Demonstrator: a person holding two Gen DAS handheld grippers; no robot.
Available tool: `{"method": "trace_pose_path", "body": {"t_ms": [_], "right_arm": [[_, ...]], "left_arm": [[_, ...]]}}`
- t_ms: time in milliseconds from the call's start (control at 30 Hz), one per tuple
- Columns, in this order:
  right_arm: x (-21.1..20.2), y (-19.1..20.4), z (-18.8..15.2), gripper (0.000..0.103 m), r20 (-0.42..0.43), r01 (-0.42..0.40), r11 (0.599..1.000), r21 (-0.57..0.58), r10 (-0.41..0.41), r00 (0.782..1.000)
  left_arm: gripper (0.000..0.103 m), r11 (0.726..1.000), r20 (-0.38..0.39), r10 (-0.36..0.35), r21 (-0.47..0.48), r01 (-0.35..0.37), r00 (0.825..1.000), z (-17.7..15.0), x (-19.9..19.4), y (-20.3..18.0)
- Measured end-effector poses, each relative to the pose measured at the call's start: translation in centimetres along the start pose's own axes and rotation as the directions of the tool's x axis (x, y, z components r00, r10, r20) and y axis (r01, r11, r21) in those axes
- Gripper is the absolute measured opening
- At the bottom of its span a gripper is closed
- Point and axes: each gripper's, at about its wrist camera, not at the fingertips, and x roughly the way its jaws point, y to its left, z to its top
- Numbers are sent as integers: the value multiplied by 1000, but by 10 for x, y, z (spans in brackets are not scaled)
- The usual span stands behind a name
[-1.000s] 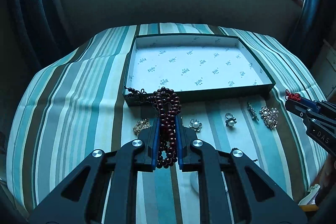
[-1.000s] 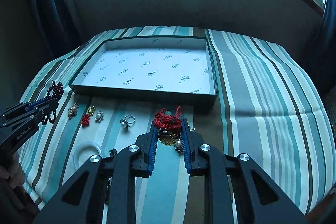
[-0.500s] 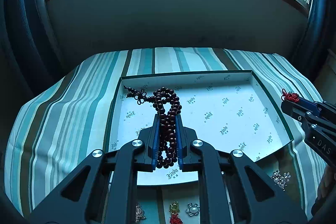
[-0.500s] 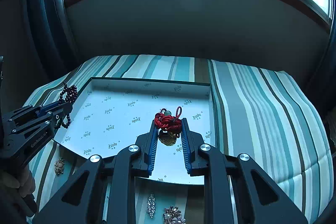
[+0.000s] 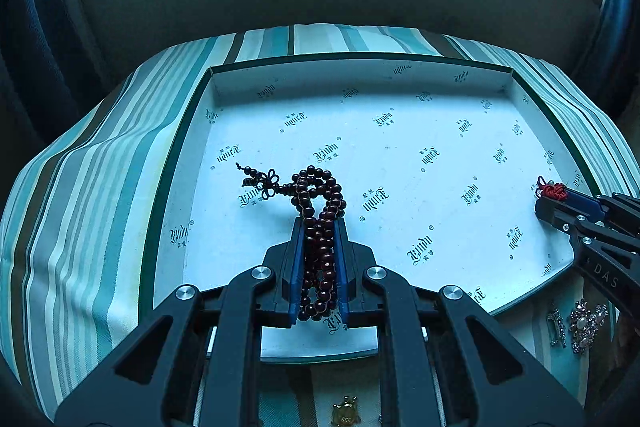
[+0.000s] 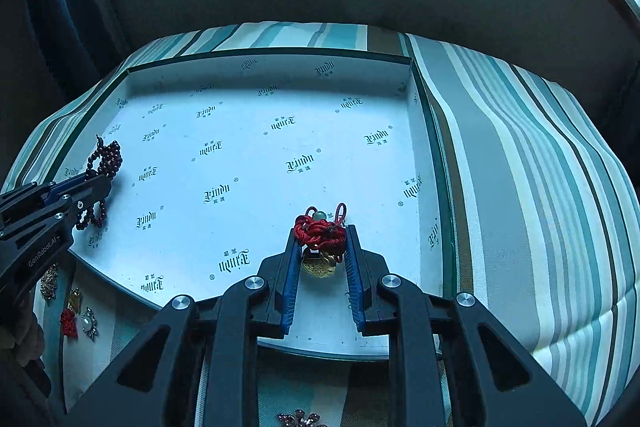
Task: Organize jewelry
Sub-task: 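Open the left gripper to drop the bracelet while the right opens to drop the red pendant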
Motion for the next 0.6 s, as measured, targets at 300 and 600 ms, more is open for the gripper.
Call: {"method": "trace_pose_path", "body": {"t_ms": [300, 600], "right_arm": [[-1, -3, 0, 23, -4, 14, 1000, -8, -14, 1000], [-3, 1, -1, 58, 12, 22, 999, -26, -22, 1000]], "left_arm": [[14, 1000, -4, 14, -6, -14, 1000, -4, 3, 5], [45, 999, -3, 32, -15, -32, 999, -5, 4, 5]]}}
